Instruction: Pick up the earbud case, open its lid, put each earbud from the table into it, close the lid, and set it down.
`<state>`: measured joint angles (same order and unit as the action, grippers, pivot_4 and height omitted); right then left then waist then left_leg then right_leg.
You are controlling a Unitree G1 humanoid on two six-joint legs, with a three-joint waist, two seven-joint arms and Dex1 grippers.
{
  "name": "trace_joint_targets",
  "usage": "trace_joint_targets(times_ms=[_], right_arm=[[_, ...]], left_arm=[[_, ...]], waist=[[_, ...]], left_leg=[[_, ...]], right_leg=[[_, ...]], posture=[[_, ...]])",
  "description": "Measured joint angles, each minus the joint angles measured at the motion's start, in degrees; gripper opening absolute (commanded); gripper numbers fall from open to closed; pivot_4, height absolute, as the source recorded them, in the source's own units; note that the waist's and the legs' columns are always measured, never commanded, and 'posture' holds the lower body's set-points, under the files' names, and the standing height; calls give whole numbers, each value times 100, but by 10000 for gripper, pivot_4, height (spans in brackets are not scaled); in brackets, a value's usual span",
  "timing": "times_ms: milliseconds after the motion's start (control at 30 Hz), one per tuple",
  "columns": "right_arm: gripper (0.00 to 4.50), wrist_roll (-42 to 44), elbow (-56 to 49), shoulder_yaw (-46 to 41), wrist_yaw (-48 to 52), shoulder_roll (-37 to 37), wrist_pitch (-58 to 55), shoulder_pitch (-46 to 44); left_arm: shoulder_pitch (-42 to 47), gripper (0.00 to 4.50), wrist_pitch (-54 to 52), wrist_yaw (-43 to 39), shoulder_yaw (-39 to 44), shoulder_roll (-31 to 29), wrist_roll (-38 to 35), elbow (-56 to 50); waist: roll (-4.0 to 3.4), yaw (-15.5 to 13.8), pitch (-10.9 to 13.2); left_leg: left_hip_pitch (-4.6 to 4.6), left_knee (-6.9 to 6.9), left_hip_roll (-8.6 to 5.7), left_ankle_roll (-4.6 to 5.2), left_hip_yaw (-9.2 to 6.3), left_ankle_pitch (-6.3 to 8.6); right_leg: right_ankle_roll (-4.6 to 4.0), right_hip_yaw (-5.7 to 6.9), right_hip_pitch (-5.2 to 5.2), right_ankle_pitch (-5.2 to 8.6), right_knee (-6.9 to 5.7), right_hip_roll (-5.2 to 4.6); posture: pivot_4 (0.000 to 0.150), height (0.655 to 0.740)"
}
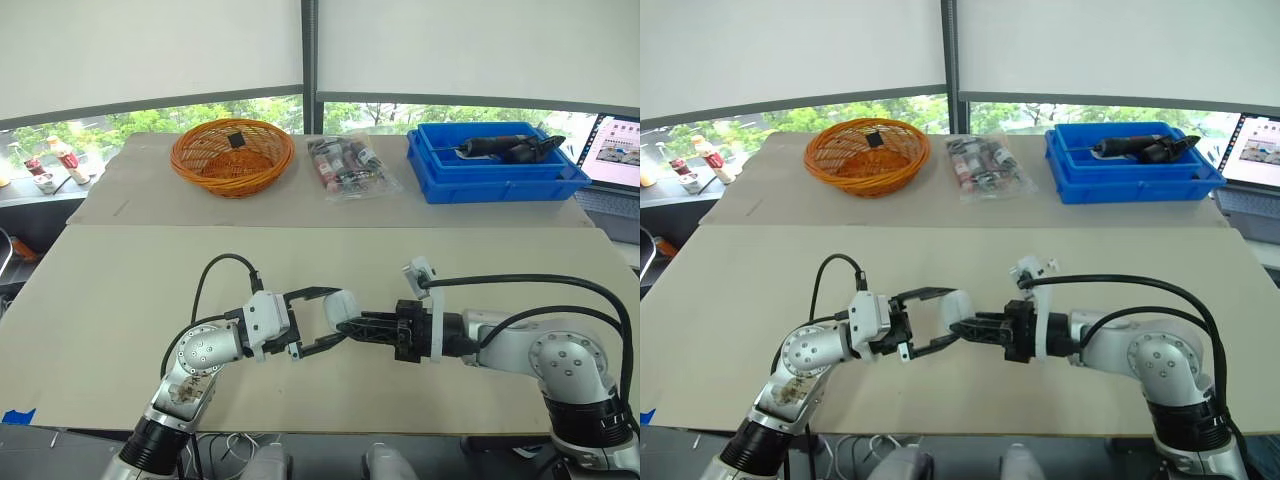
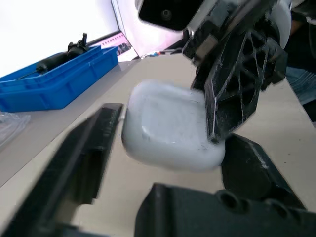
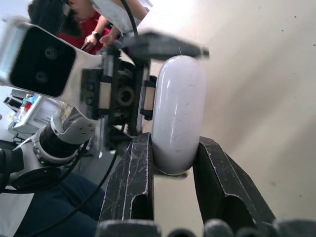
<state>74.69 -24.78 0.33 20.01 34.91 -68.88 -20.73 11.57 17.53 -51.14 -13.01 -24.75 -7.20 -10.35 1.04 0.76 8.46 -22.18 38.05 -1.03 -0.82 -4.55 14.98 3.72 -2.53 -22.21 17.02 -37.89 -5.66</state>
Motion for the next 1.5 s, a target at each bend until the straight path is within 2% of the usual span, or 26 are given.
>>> trace_joint_targets(times_ms=[67,267,333,433,567,967,1067,1267,1300,1500], right_arm=[[7158,-411,-72,174,216,288,39,-110],[7158,-2821,-483,1531,1948,1962,1269,-621],[7158,-3636,-512,2029,2502,2326,1841,-756],[7158,-4447,-502,2402,3067,2474,2465,-815],[7158,-4973,-427,2527,3513,2387,2794,-996],[7158,-5397,-322,2483,3988,2049,2824,-1066],[7158,-5435,-323,2418,4006,2020,2820,-1067],[7158,-5522,-374,2373,4087,1951,2773,-1066],[7157,-5544,-384,2368,4112,1951,2752,-1066],[7156,-5635,-387,2319,4182,1952,2725,-1051]], left_arm=[[43,45000,-213,-73,-4,-156,-10,27],[82,45000,-2733,-758,-4,-1066,-706,41],[163,45000,-3487,-922,-56,-1180,-1006,-159],[435,45000,-4260,-964,-120,-1132,-1331,-540],[836,45000,-4796,-854,-228,-1045,-1406,-827],[1254,45000,-4815,-784,-717,-672,-1105,-755],[1254,37018,-4790,-811,-734,-653,-1094,-751],[1255,6528,-4711,-795,-816,-505,-1025,-567],[1255,5039,-4649,-804,-838,-496,-993,-549],[1254,5049,-4594,-791,-840,-373,-928,-475]], waist=[[-1,4,0],[-13,46,10],[-13,43,15],[-7,25,19],[-6,27,19],[-4,8,21],[-4,7,21],[-4,6,21],[-3,6,21],[-3,4,21]], left_leg=[[1,0,0,0,-1,0],[-1,0,2,1,-4,0],[-3,1,3,1,-4,0],[-7,6,3,1,-3,0],[-6,9,3,1,-4,0],[-11,19,2,0,-4,0],[-12,21,2,0,-5,0],[-14,25,2,1,-4,0],[-13,26,1,0,-4,0],[-13,27,1,0,-4,0]], right_leg=[[0,1,-1,0,-1,1],[3,8,-7,2,2,8],[3,8,-6,2,6,6],[3,8,-5,2,5,6],[3,6,-6,2,2,7],[2,5,-7,2,-1,6],[2,5,-6,2,0,6],[2,5,-6,2,-2,5],[2,5,-6,2,-2,5],[2,5,-6,2,-3,5]], posture=[[1500,7400],[1500,7400],[1500,7400],[1500,7400],[1500,7400],[1500,7400],[1500,7400],[1500,7400],[1500,7400],[1500,7400]])
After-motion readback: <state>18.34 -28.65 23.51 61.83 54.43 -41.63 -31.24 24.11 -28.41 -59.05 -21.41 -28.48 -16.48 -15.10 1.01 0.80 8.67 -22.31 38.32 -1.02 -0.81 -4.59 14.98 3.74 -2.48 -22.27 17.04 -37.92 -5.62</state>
